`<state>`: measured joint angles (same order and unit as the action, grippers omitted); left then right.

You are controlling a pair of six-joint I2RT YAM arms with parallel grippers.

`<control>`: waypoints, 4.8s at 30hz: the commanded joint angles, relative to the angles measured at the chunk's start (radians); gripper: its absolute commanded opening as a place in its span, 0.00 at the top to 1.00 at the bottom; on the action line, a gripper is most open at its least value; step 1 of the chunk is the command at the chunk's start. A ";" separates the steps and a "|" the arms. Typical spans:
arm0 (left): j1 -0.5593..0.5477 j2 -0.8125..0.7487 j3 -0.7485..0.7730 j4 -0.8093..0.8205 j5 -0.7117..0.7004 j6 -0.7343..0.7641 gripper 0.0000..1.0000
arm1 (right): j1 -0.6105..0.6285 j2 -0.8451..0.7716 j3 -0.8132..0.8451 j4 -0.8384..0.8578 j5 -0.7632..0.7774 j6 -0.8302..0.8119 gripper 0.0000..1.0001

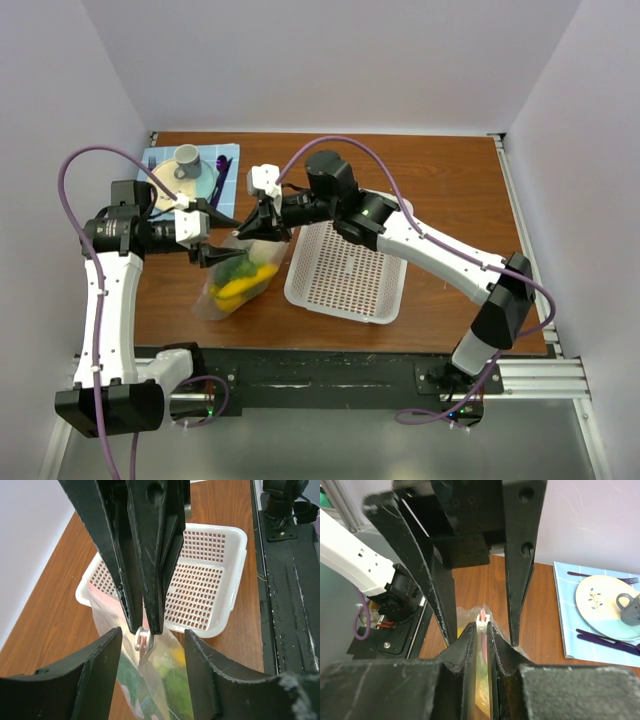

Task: Open the zip-top bag and remove the fake food

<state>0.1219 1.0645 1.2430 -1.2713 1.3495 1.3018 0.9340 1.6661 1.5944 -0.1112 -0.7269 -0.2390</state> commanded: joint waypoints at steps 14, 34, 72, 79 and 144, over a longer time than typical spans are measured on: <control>-0.004 -0.041 0.050 0.027 -0.150 -0.007 0.73 | -0.027 0.023 0.088 -0.044 0.014 -0.048 1.00; -0.004 -0.040 0.009 0.207 -0.124 -0.171 1.00 | -0.038 0.041 0.136 -0.064 -0.011 -0.039 1.00; -0.005 0.018 0.056 0.250 -0.099 -0.151 0.50 | -0.113 0.093 0.159 -0.085 -0.058 0.001 1.00; -0.004 0.035 0.061 0.339 -0.122 -0.223 0.51 | -0.097 0.083 0.180 -0.096 -0.077 0.001 1.00; 0.004 -0.040 0.041 0.257 -0.383 -0.131 1.00 | -0.230 -0.144 -0.231 0.169 0.274 0.236 1.00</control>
<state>0.1177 1.0569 1.2930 -1.0328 0.9421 1.1450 0.6487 1.5921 1.4097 -0.1093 -0.3027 -0.1886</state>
